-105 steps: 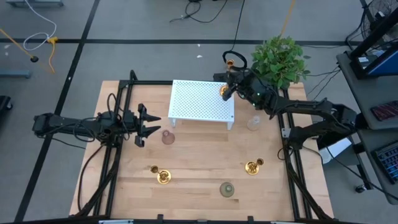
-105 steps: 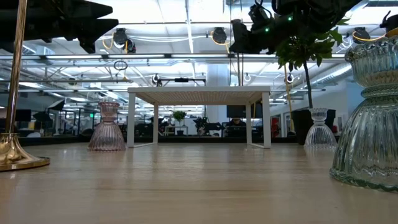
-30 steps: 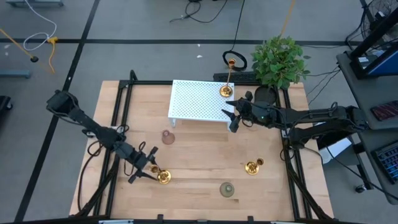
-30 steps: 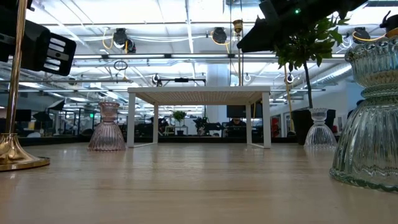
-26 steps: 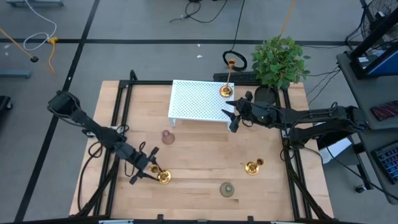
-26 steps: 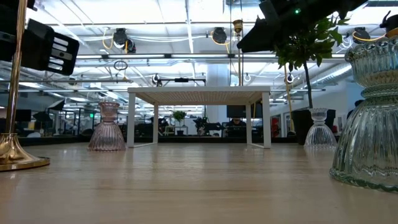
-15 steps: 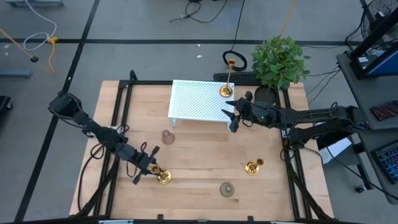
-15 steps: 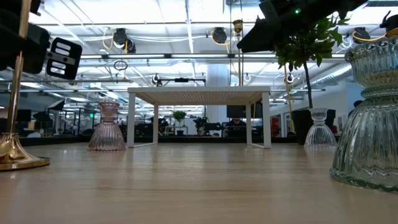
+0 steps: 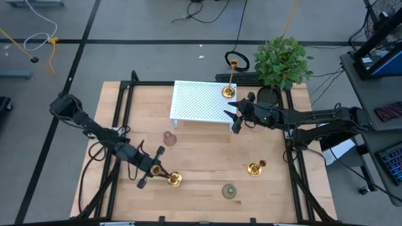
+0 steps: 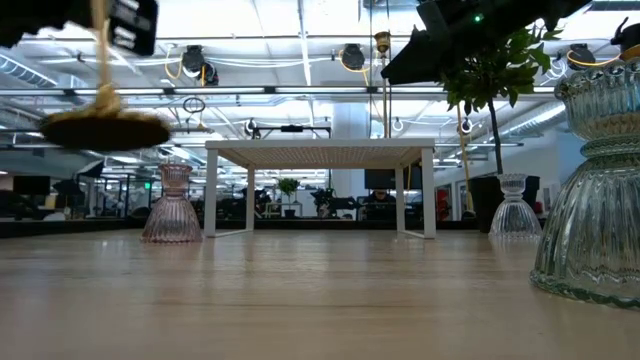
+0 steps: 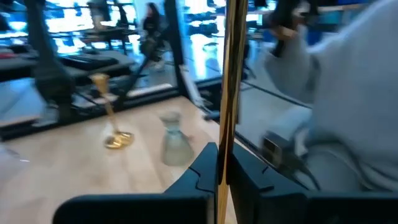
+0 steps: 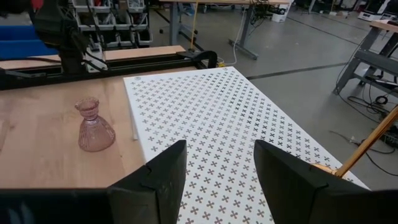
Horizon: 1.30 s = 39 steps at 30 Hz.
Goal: Pick & Place candle stick holders
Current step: Put the long gold candle holder on the shelf
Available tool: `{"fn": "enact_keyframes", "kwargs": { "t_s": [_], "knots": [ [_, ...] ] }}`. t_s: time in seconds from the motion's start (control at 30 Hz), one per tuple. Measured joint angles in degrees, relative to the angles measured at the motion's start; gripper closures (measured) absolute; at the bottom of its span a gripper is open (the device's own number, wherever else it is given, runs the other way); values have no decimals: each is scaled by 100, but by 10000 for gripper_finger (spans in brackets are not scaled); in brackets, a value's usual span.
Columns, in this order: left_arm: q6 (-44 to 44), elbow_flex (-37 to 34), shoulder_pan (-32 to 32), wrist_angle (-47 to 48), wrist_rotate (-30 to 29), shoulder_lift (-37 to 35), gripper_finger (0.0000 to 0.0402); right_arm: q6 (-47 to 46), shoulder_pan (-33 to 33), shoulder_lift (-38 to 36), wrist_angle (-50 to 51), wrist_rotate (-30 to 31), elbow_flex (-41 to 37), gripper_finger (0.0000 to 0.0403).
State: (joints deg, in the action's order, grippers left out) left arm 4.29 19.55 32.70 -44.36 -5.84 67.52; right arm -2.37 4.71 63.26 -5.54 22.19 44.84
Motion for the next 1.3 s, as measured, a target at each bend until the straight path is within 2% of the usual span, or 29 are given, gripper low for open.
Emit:
{"fn": "enact_keyframes", "kwargs": {
  "t_s": [0.17, 0.3, 0.4, 0.67, 0.87, 1.13, 1.3],
  "knots": [
    [377, 682, -271, 803, -344, 2, 385, 0, 0, 0, 0, 0, 0, 226],
    [527, 1061, -669, 830, -952, -1, 385, 0, 1, 0, 0, -1, 0, 227],
    [606, 1324, -1091, 840, -1075, -1, 382, 0, 0, 0, 0, -2, 0, 227],
    [277, 2110, -2378, 1587, -475, -1, 385, 0, 2, 0, -2, -2, 0, 227],
    [289, 2564, -3268, 2184, 204, -1, 385, 0, 2, 0, -2, -2, 0, 227],
    [-51, 2739, -4491, 2227, 910, 5, 385, 0, 2, 0, -4, -2, 0, 227],
    [-152, 3070, -5102, 2253, 1266, 435, 385, 0, 4, 2, -26, -2, 0, 227]
  ]
}}
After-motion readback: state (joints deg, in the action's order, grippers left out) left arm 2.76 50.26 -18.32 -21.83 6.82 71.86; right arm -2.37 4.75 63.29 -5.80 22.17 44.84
